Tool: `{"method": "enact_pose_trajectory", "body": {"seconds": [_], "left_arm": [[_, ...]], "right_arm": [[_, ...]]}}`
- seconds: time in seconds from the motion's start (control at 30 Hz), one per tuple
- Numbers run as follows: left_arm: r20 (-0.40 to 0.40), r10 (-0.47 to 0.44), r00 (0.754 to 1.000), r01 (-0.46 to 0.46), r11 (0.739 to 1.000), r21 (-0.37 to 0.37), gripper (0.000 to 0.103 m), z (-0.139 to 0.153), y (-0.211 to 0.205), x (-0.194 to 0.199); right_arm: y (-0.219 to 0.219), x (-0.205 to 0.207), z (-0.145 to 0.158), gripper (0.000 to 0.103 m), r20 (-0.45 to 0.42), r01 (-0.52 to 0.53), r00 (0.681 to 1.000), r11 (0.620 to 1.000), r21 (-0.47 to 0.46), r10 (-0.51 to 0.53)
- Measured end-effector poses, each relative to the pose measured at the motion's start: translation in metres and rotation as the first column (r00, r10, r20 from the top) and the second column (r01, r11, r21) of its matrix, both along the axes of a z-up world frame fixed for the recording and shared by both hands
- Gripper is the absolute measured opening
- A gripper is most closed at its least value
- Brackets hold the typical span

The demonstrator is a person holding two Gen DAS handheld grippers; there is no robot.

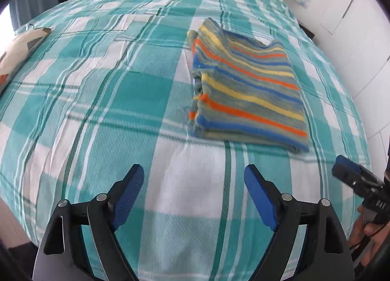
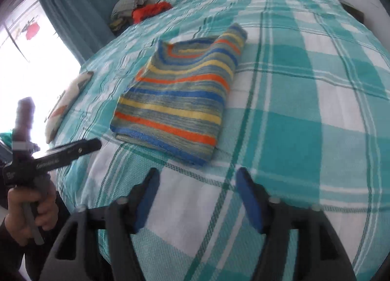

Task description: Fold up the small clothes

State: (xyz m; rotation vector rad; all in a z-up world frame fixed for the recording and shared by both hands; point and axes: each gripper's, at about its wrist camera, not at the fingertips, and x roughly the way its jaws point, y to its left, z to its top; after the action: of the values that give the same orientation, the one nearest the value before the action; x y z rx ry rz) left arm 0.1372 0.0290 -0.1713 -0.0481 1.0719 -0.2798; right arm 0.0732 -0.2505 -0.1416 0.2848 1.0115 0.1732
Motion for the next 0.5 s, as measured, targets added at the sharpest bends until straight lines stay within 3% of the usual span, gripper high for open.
{"method": "enact_pose_trajectory", "body": {"seconds": [0.03,0.13,0.2,0.33,0.43,0.5], "left_arm": [[0.006,-0.018,1.0,0.018,1.0,0.017,0.09,-0.003,-0.001,-0.011],[0.025,-0.08,0.996,0.077,0.992,0.1,0.09,-0.017,-0.009,-0.027],[0.041,-0.085,0.996,0.078,0.987,0.141,0.09,-0.021,-0.012,-0.026],[0.094,-0.044,0.995,0.033,0.992,0.12,0.09,-0.018,-0.007,-0.029],[0.05,-0.006,0.999,0.001,0.996,0.093,0.09,-0.031,-0.007,-0.033],[0.054,-0.008,0.998,0.003,0.996,0.095,0.09,-0.032,-0.011,-0.036]], "right_arm": [[-0.006,-0.015,0.0,0.092,0.018,0.062,0.998,0.998,-0.001,-0.062],[-0.019,-0.049,0.001,0.092,0.066,0.218,0.974,0.976,-0.014,-0.217],[-0.031,-0.053,-0.001,0.092,0.044,0.288,0.957,0.956,-0.052,-0.286],[-0.066,-0.051,0.007,0.092,0.023,0.293,0.956,0.945,-0.145,-0.293],[-0.08,-0.06,0.008,0.092,0.034,0.246,0.969,0.936,-0.253,-0.245],[-0.089,-0.075,-0.001,0.092,0.012,0.227,0.973,0.942,-0.248,-0.232]]}}
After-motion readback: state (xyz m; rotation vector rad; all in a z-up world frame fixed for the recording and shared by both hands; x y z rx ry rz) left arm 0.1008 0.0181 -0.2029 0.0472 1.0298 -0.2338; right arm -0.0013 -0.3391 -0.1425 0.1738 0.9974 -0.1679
